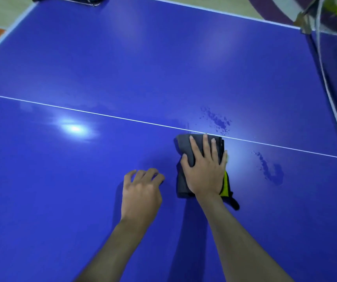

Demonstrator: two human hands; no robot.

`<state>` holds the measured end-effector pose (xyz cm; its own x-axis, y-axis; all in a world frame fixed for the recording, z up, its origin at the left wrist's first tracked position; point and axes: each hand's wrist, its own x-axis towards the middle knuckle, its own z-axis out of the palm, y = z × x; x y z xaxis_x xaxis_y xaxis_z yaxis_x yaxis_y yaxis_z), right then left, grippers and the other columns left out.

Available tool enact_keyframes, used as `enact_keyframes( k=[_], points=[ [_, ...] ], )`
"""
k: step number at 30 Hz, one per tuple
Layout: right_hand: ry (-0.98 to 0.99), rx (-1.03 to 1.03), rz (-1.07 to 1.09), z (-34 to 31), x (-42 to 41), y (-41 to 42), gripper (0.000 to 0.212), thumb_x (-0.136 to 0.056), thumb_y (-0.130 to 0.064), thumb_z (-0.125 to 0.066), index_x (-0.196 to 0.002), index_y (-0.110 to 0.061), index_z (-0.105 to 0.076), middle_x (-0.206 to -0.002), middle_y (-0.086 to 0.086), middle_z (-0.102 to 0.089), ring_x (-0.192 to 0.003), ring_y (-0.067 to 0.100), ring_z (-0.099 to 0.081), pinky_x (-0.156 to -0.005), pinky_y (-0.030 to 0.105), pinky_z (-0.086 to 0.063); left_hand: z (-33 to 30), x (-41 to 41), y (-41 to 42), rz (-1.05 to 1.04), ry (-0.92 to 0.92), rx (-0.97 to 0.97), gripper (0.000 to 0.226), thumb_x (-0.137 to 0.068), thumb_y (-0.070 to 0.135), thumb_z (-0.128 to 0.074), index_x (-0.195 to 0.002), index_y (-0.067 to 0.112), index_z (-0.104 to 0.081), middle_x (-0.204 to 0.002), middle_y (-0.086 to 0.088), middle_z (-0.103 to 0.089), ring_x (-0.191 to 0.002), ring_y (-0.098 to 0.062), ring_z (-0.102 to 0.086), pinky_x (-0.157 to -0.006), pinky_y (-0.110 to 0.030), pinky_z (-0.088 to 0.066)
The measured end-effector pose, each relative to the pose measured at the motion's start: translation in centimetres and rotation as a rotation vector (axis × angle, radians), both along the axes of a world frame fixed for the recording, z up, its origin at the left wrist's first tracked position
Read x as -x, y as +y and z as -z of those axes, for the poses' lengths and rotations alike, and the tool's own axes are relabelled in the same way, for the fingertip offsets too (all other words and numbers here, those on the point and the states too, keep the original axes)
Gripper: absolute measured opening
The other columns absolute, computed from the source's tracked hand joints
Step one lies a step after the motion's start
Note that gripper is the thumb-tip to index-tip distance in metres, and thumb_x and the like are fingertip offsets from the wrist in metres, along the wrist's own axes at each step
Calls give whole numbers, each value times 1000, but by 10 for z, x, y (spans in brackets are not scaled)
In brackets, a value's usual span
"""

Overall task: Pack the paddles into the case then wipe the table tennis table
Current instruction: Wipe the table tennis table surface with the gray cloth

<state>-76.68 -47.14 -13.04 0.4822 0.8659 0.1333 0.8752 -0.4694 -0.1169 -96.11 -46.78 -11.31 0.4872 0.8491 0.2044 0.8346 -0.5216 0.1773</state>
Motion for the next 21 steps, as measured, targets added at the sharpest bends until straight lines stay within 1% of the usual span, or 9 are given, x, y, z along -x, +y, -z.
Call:
enact_keyframes(
  k=[3, 6, 9, 12, 15, 17, 19, 21],
  points=[
    [6, -8, 9, 1, -14, 19, 63, -99, -60, -32, -159, -40, -34, -170, 0, -25, -158, 25, -19, -125, 60, -12, 3, -5, -1, -28, -31, -8, 38, -66, -10, -62, -89, 20, -69, -96, 4, -65, -77, -26, -59, -92, -45, -49],
    [2, -17, 9, 3, -19, 24, 63, -99, -60, -31, -159, -40, -33, -171, 1, -24, -158, 25, -19, -125, 59, -12, 4, -9, 1, -25, -47, -30, 36, -67, -9, -61, -90, 19, -66, -96, 3, -63, -75, -26, -57, -89, -44, -49],
    [5, -1, -1, 3, -18, 23, 63, -100, -58, -28, -160, -39, -32, -171, 2, -23, -158, 26, -18, -126, 59, -11, 6, -5, -2, 18, -25, -35, 40, -66, -9, -61, -96, 18, -64, -98, 2, -61, -78, -26, -55, -87, -44, -48],
    [0, 21, 0, 2, -9, 5, 64, -100, -55, -25, -160, -37, -33, -170, 4, -25, -157, 28, -22, -125, 59, -14, 3, 1, -1, 79, 7, -14, 46, -63, -10, -63, -100, 17, -63, -100, 1, -60, -80, -28, -55, -84, -44, -48],
    [-9, 35, 9, 0, 12, -41, 63, -101, -54, -25, -161, -38, -31, -170, 3, -25, -157, 27, -23, -126, 57, -15, -4, 1, 4, 115, 47, 45, 44, -65, -6, -68, -102, 17, -64, -96, -1, -59, -79, -29, -56, -80, -44, -49],
    [-10, 59, 19, -1, 31, -78, 62, -101, -54, -28, -161, -39, -29, -171, 2, -23, -158, 25, -20, -127, 56, -13, -10, 3, 7, 144, 92, 115, 41, -76, -1, -66, -112, 17, -64, -103, -1, -59, -87, -29, -57, -83, -44, -48],
    [-8, 76, 54, -3, 52, -117, 63, -101, -53, -32, -162, -38, -29, -172, 2, -21, -159, 25, -18, -128, 55, -9, -17, 4, 7, 165, 137, 207, 42, -89, 6, -55, -129, 18, -57, -121, -1, -56, -104, -29, -56, -92, -43, -44],
    [11, 89, 89, -5, 75, -157, 63, -101, -52, -36, -162, -37, -30, -172, 3, -20, -159, 25, -17, -128, 55, -8, -25, 6, 2, 154, 171, 290, 43, -96, 11, -48, -139, 19, -49, -133, -1, -51, -117, -27, -52, -103, -45, -41]
  ],
)
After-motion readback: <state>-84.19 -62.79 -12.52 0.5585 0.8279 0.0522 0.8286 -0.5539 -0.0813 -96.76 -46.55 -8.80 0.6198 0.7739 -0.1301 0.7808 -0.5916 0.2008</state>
